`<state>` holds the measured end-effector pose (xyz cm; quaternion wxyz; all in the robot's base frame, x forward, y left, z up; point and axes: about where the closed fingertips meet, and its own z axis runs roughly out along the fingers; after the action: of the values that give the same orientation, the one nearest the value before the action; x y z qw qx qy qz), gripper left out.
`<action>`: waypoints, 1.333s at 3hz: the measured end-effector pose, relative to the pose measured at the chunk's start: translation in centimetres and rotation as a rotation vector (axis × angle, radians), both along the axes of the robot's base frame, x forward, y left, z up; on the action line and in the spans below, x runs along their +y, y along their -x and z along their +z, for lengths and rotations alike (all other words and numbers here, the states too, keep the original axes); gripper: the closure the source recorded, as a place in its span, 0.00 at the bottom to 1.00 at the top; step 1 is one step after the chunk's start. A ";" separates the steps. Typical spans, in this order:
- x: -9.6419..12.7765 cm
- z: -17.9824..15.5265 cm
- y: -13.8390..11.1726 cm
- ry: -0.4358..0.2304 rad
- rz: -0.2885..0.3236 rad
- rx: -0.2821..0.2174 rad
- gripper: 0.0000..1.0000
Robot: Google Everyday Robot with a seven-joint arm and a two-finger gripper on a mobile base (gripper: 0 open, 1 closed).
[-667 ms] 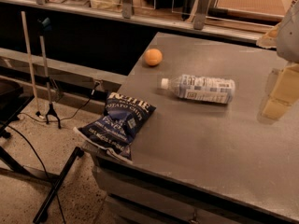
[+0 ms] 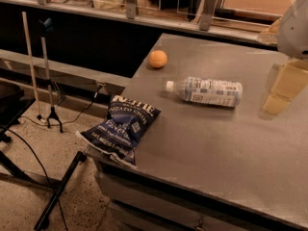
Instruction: Pick orange
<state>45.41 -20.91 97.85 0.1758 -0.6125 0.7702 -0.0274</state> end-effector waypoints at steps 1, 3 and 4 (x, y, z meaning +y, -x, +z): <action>1.9 -0.2 -3.1 -0.042 0.042 -0.015 0.00; 7.2 -1.1 -10.8 -0.172 0.102 -0.043 0.00; 9.5 -2.3 -14.9 -0.238 0.094 -0.036 0.00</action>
Offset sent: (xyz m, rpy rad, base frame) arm 0.1162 0.0762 -0.0086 0.1774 -0.0444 0.1276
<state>60.36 -11.44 95.53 0.2620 -0.6220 0.7353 0.0616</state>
